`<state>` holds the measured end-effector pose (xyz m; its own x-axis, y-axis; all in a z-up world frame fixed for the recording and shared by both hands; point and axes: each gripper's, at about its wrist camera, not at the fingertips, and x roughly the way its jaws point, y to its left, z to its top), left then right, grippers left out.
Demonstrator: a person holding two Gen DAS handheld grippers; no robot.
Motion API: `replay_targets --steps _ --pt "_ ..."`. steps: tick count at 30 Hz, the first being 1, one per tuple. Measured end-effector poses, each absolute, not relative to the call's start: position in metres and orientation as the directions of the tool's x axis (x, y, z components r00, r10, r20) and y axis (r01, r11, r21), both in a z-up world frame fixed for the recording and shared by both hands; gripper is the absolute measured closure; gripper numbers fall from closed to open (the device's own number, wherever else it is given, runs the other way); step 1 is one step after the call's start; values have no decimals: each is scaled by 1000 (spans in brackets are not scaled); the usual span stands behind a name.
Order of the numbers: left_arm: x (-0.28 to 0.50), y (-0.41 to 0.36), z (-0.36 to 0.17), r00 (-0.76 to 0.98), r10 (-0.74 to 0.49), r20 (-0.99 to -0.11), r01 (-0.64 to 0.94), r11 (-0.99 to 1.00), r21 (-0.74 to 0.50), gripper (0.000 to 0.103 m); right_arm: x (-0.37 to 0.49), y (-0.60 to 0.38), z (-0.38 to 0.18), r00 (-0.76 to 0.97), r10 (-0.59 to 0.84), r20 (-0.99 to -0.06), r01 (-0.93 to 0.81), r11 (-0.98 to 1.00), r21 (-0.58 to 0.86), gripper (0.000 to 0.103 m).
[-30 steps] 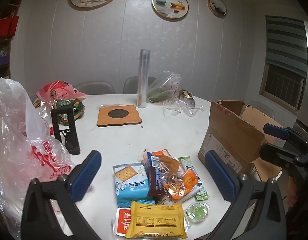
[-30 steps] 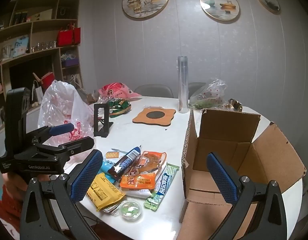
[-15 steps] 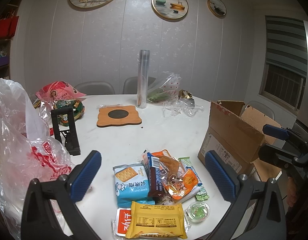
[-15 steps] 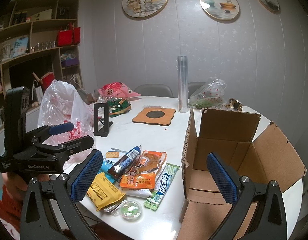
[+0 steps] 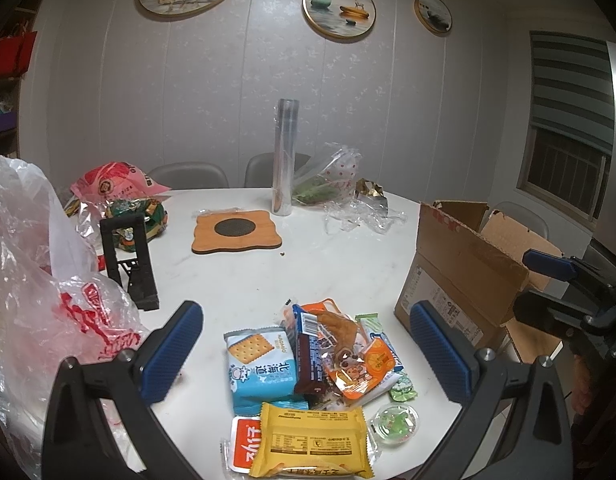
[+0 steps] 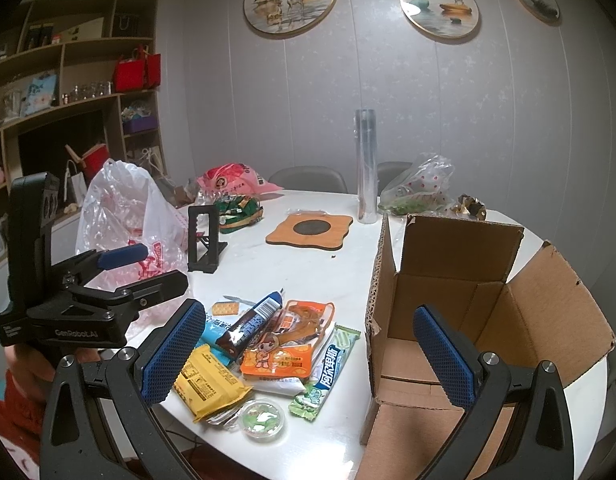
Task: Organize snacks
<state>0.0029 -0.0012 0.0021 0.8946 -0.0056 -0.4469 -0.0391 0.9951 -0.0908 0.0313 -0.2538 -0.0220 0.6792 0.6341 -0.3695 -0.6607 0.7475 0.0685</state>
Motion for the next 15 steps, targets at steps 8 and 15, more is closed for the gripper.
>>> replay_targets --steps 8,15 --pt "3 -3 3 895 -4 -446 -40 995 -88 1 32 -254 -22 678 634 -371 -661 747 69 0" --pt "3 -2 0 892 -4 -451 -40 995 -89 1 30 -253 -18 679 633 -372 -660 748 69 0"
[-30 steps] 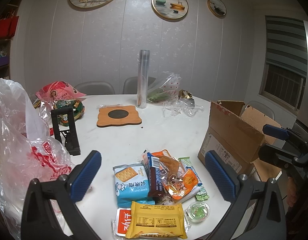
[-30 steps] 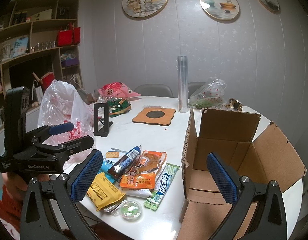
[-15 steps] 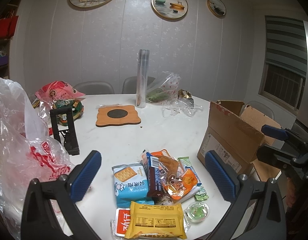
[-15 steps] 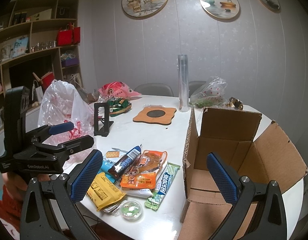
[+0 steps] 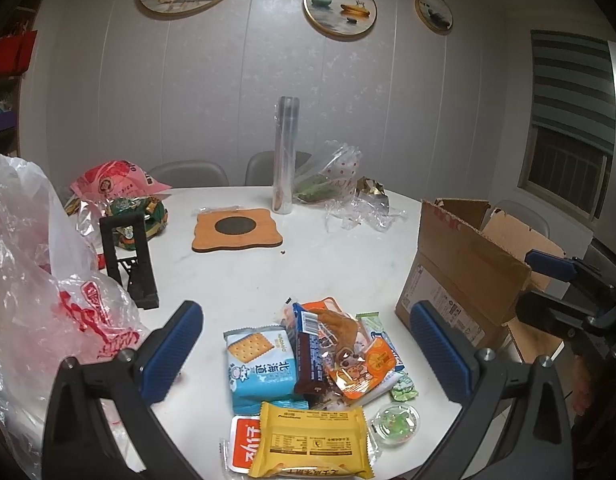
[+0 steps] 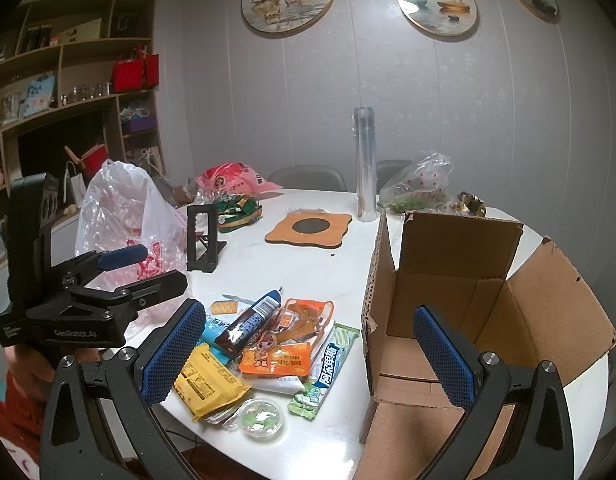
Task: Organize snacks
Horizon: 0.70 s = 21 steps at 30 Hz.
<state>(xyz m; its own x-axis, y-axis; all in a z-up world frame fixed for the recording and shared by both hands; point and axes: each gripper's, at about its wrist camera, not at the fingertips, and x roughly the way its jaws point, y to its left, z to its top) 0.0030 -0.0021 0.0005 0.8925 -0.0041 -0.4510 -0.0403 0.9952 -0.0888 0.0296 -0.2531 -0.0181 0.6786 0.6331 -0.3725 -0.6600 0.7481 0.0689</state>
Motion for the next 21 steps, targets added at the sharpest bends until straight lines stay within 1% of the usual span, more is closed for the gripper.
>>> replay_targets --steps 8,14,16,17,18,19,21 --pt "0 -2 0 895 -9 -445 -35 995 -91 1 37 -255 -26 680 631 -372 -658 750 68 0" --pt "-2 2 0 899 -19 -437 -23 995 -92 1 26 -252 -22 690 628 -359 -662 749 38 0" --pt "-2 6 -1 899 -35 -437 -10 995 -99 1 19 -247 -21 691 630 -355 -667 745 22 5" --pt "-3 9 -1 899 -43 -436 -3 995 -103 1 17 -245 -20 694 626 -356 -667 745 11 13" --pt "-3 12 -1 899 -51 -436 4 994 -107 1 14 -241 -20 699 619 -358 -665 747 -4 18" --pt "-3 14 -1 899 -54 -435 8 994 -107 1 11 -237 -19 701 617 -357 -666 745 -21 19" --pt "-4 21 -3 901 -62 -430 20 995 -103 1 6 -228 -19 693 623 -363 -680 731 -44 27"
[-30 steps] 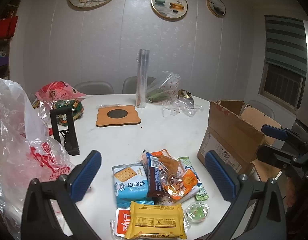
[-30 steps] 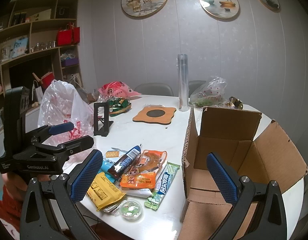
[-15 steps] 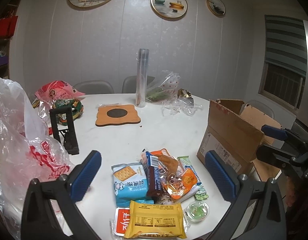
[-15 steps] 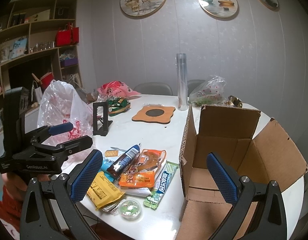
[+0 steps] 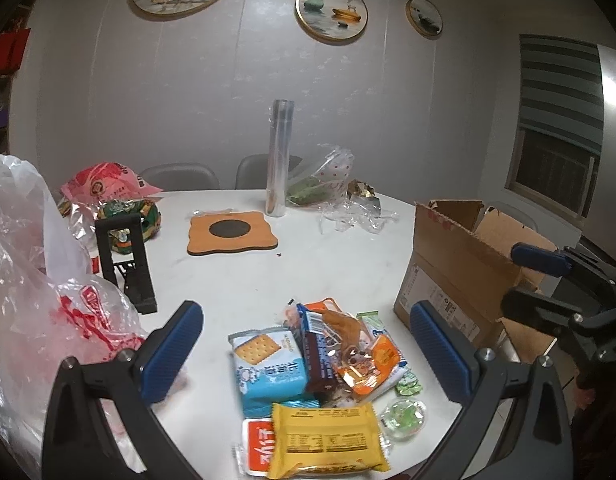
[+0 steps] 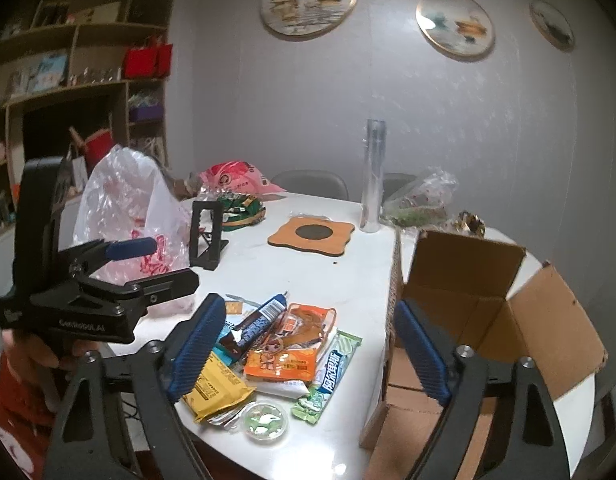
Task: Organize snacks
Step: 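Lower the right gripper onto the green jelly cup while the left gripper approaches the yellow biscuit pack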
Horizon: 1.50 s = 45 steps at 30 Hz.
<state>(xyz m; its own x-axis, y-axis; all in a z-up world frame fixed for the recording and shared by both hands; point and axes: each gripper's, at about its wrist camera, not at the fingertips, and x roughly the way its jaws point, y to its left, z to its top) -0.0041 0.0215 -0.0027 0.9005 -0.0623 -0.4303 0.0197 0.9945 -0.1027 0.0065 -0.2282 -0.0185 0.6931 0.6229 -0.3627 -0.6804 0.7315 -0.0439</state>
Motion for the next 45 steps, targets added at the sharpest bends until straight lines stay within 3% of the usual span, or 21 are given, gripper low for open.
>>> replay_targets --steps 3,8,13,18,30,45 --pt "-5 33 -5 899 -72 -432 30 994 -103 1 3 -212 -20 663 641 -387 -710 702 -53 38" --pt "-6 54 -14 887 -90 -453 49 994 -101 1 -3 -184 -27 567 686 -456 -784 620 -41 43" --pt "-5 62 -35 853 -121 -507 90 992 -86 1 6 -156 -60 423 696 -581 -844 536 28 43" --pt "-5 53 -55 813 -165 -558 141 986 -86 1 19 -152 -94 359 677 -642 -845 527 84 42" --pt "-5 24 -91 740 -206 -640 202 976 -81 1 26 -179 -136 472 562 -679 -738 674 45 42" --pt "-12 1 -105 694 -224 -684 225 970 -90 1 25 -194 -150 509 550 -663 -709 704 40 42"
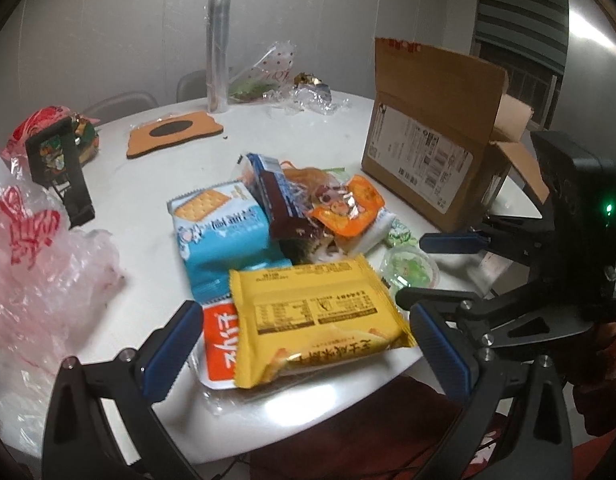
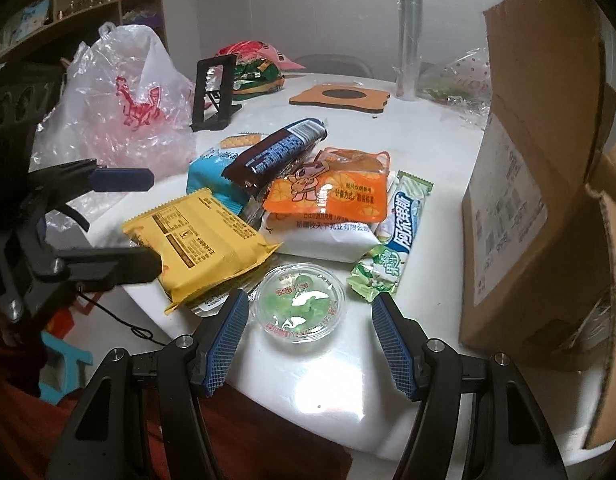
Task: Organize snacks
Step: 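Lower the right gripper onto the green jelly cup while the left gripper approaches the yellow biscuit pack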
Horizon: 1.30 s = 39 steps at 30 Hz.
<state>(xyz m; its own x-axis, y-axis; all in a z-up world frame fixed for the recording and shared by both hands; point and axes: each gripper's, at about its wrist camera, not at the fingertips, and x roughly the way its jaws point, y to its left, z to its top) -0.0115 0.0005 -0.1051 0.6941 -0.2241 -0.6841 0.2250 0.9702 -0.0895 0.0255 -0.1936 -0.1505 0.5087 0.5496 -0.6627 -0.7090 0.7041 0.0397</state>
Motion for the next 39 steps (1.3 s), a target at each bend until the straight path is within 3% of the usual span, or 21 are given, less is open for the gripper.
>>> replay_targets --steps 3,9,21,39 --pt "-12 -2 -110 688 -224 -690 215 971 -101 1 26 -194 -151 511 565 -648 -717 696 40 44" --pt "-9 -14 -117 687 -198 -699 198 977 -81 1 24 -192 -152 500 584 -639 -741 671 34 59" --pt "-6 -26 -121 692 -132 -709 175 984 -13 1 24 -202 -152 528 569 -630 -721 692 21 60" --pt "-9 -10 -122 695 -178 -697 151 983 -100 1 23 -198 -155 534 559 -634 -719 695 8 59"
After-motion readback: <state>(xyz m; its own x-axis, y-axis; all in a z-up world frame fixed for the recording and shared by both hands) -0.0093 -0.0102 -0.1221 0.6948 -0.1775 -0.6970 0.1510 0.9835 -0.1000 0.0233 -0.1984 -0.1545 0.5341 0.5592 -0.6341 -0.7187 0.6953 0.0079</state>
